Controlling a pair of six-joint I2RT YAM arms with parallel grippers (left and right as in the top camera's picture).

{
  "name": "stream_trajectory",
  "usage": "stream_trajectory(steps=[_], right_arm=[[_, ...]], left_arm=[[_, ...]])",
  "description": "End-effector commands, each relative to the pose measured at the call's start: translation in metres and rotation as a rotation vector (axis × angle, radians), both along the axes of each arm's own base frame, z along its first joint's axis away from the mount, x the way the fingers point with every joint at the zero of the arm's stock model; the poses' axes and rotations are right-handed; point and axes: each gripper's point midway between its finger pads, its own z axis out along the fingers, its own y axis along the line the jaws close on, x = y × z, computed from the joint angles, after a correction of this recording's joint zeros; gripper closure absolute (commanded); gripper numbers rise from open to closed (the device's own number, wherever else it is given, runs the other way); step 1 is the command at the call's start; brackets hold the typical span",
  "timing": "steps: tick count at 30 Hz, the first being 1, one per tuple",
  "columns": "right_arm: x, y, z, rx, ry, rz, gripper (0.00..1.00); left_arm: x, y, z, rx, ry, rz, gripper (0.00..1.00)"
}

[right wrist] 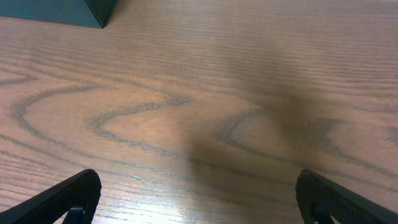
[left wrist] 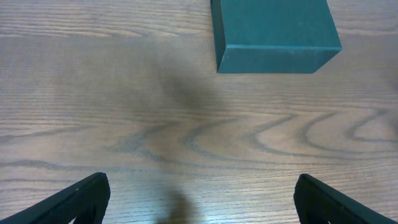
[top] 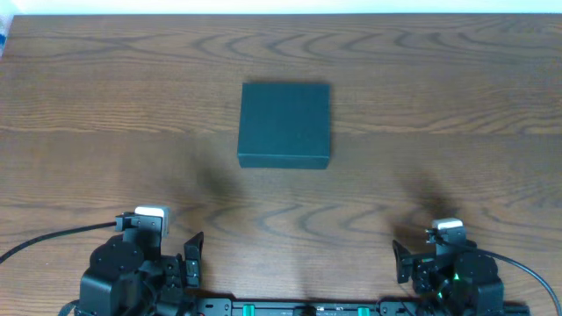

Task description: Pack container

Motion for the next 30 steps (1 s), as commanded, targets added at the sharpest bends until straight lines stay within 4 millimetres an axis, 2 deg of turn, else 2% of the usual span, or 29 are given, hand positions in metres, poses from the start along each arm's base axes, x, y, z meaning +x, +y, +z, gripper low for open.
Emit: stream_trajectory(steps=[1, 21, 25, 27, 30], right_arm=[[-0.001, 0.002, -0.003, 0.001, 0.002, 0.013, 0.01], [-0.001, 0.002, -0.003, 0.001, 0.002, 0.013, 0.01], [-0.001, 0.002, -0.003, 0.001, 0.002, 0.013, 0.01], [-0.001, 0.002, -0.003, 0.001, 0.002, 0.013, 0.01], [-0.001, 0.002, -0.003, 0.001, 0.002, 0.013, 0.01]], left_arm=[[-0.001, 0.0, 0.002, -0.006, -0.003, 0.004, 0.05], [0.0, 0.005, 0.001, 0.034, -0.01, 0.003, 0.05], [0.014, 0.0, 0.011, 0.042, -0.145, -0.04, 0.05], [0.018, -0.001, 0.005, 0.056, -0.196, -0.06, 0.04], [0.017, 0.0, -0.019, 0.057, -0.216, -0.059, 0.05]])
